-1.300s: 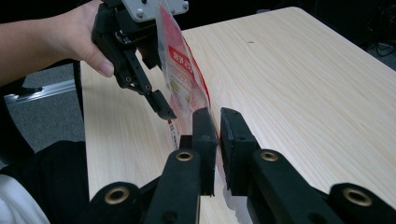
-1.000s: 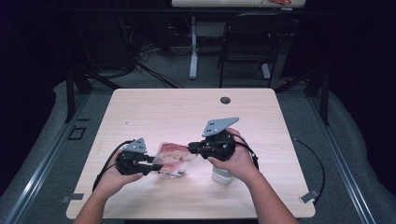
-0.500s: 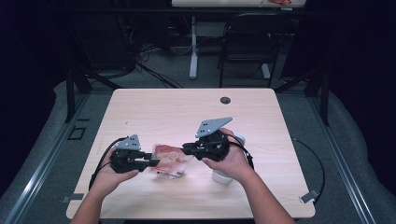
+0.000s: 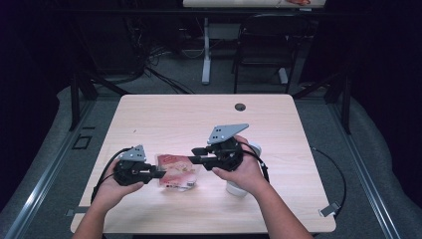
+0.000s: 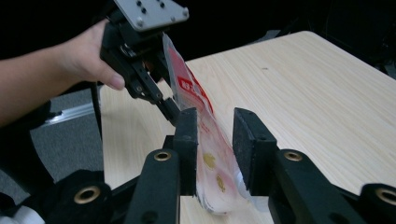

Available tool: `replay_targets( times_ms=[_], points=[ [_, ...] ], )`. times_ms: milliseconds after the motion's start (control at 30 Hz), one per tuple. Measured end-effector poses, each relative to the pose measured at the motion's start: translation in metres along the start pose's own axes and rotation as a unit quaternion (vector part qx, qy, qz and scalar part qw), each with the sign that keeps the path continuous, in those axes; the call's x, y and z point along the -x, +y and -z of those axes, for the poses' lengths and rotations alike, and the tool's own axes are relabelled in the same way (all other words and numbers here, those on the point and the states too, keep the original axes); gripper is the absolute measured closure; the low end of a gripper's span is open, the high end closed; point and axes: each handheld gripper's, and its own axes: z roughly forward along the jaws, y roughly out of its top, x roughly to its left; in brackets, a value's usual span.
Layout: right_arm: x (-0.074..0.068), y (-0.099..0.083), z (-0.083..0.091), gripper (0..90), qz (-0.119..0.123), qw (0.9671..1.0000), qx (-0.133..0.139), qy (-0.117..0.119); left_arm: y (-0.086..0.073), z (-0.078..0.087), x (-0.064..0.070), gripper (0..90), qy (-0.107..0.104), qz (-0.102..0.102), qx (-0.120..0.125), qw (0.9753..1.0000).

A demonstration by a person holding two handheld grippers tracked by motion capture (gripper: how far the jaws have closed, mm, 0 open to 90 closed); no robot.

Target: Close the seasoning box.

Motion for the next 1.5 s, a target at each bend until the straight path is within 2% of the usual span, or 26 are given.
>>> replay_targets(
  times_ms=[133,433,533,867,1000,1167,1200,1400,1500],
  points=[
    [-0.005,0.000,0.005,65.7,0.002,0.9998,0.016,-0.010,-0.004,0.004,-0.001,75.4,-0.002,0.009,0.008,0.9999],
    [-0.005,-0.010,0.015,60.6,-0.012,0.9993,0.019,-0.031,-0.010,0.012,-0.004,72.0,-0.002,0.017,0.017,0.9997],
    [-0.004,-0.014,0.019,59.1,-0.023,0.9986,0.024,-0.041,-0.011,0.013,-0.005,69.4,0.001,0.025,0.021,0.9994],
    [-0.002,-0.024,0.029,53.6,-0.030,0.9970,0.035,-0.062,-0.016,0.021,-0.010,57.8,0.011,0.037,0.020,0.9991],
    [-0.001,-0.030,0.031,50.9,-0.033,0.9952,0.043,-0.081,-0.018,0.025,-0.012,55.1,0.016,0.035,0.013,0.9992],
    [0.002,-0.043,0.028,51.7,-0.043,0.9931,0.034,-0.104,-0.020,0.031,-0.016,54.5,0.019,0.039,0.011,0.9990],
    [0.002,-0.046,0.028,51.9,-0.043,0.9927,0.032,-0.108,-0.020,0.032,-0.016,54.5,0.021,0.041,0.016,0.9988],
    [0.002,-0.057,0.027,52.2,-0.063,0.9898,0.028,-0.125,-0.021,0.040,-0.018,54.7,0.024,0.043,0.021,0.9986],
    [0.002,-0.061,0.030,52.0,-0.069,0.9886,0.037,-0.128,-0.022,0.043,-0.018,55.1,0.026,0.042,0.020,0.9986]
  ],
)
